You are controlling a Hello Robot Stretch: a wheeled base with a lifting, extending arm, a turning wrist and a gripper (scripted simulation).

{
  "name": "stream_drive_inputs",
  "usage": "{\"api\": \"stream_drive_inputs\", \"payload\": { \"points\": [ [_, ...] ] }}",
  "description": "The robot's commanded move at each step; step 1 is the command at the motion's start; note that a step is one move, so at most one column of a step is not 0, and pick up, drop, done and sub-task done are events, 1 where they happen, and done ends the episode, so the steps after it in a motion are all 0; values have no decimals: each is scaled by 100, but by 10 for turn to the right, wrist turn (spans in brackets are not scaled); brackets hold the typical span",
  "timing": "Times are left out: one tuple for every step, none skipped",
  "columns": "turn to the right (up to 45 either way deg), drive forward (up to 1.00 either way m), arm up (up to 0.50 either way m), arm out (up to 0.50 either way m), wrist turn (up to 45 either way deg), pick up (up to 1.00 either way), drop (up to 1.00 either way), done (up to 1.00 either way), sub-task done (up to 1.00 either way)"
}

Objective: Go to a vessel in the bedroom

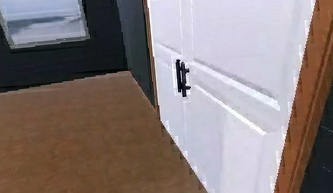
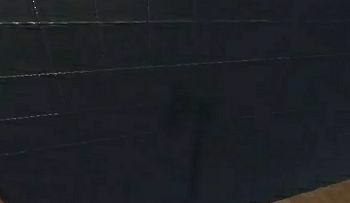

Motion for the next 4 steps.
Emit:
{"api": "stream_drive_inputs", "payload": {
  "points": [
    [-450,0,0,0,0,0,0,0,0],
    [-180,0,0,0,0,0,0,0,0],
    [0,100,0,0,0,0,0,0,0],
    [0,25,0,0,0,0,0,0,0]
  ]
}}
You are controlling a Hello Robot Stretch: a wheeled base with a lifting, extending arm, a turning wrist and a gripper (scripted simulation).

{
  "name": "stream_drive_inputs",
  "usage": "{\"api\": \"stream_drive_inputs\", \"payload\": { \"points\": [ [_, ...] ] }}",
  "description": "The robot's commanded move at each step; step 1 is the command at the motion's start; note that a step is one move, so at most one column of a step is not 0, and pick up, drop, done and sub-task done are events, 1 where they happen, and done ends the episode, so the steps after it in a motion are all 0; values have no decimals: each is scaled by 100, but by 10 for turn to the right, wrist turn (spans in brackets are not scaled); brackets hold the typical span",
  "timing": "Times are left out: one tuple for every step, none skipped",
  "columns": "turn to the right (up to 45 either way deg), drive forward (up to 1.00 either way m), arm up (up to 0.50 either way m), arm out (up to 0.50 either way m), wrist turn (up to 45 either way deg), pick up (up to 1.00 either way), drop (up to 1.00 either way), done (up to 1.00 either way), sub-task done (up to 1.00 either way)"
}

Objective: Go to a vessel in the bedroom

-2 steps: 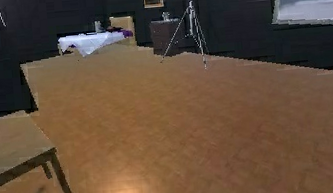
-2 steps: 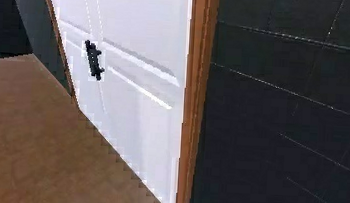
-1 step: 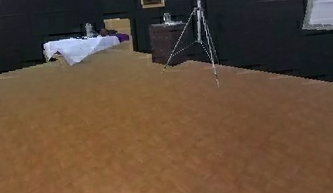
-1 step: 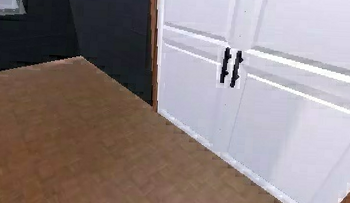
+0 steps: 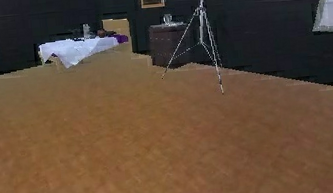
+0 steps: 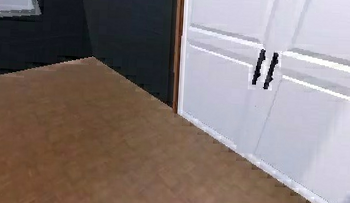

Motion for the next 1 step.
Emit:
{"api": "stream_drive_inputs", "payload": {
  "points": [
    [-90,0,0,0,0,0,0,0,0]
  ]
}}
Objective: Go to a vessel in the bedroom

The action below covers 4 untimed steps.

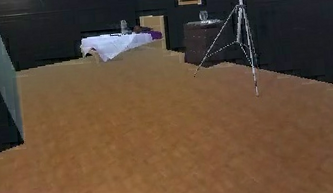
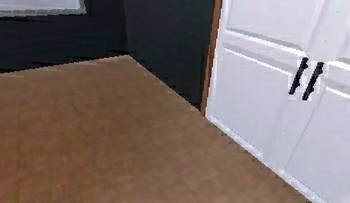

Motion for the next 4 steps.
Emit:
{"api": "stream_drive_inputs", "payload": {
  "points": [
    [0,100,0,0,0,0,0,0,0],
    [0,100,0,0,0,0,0,0,0],
    [0,100,0,0,0,0,0,0,0],
    [0,85,0,0,0,0,0,0,0]
  ]
}}
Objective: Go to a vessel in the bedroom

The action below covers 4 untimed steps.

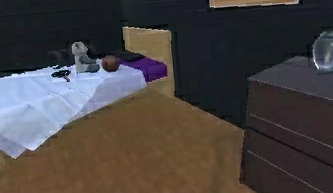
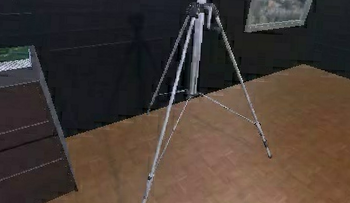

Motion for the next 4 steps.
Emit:
{"api": "stream_drive_inputs", "payload": {
  "points": [
    [210,0,0,0,0,0,0,0,0],
    [0,60,0,0,0,0,0,0,0],
    [270,0,0,0,0,0,0,0,0],
    [0,0,0,0,0,0,0,100,0]
  ]
}}
